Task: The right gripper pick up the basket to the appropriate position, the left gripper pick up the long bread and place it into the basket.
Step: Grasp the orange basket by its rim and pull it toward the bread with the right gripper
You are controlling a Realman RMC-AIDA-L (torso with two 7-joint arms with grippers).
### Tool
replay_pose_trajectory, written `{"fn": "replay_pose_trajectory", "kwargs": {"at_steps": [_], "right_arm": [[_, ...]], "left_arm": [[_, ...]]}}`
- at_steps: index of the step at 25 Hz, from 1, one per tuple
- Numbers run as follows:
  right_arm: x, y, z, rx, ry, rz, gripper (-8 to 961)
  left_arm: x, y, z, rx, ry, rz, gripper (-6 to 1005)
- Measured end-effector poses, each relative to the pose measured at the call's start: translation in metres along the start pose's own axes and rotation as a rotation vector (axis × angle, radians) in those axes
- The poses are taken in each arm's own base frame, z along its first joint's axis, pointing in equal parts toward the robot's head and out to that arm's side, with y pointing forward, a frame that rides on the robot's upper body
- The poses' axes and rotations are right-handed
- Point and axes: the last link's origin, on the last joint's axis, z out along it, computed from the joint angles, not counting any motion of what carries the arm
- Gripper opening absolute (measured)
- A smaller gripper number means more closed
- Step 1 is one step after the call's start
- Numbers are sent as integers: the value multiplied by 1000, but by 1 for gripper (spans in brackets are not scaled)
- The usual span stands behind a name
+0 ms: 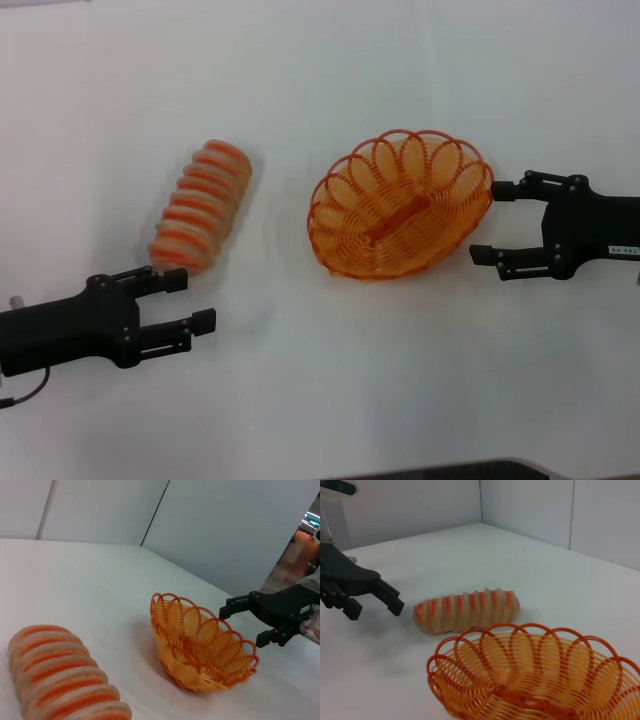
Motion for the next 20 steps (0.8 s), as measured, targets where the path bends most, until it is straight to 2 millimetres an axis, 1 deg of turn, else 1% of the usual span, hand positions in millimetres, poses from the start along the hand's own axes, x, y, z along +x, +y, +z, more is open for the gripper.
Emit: {"fn": "replay_pose_trajectory", "kwargs": {"at_steps": [11, 20], "right_arm": [[-4, -2, 2, -3, -3, -7, 925], [-6, -1, 0, -12, -23, 7, 918]], "left_arm": [[4, -1, 4, -1, 7, 8, 773], [4, -1, 4, 3, 12, 6, 774]]}}
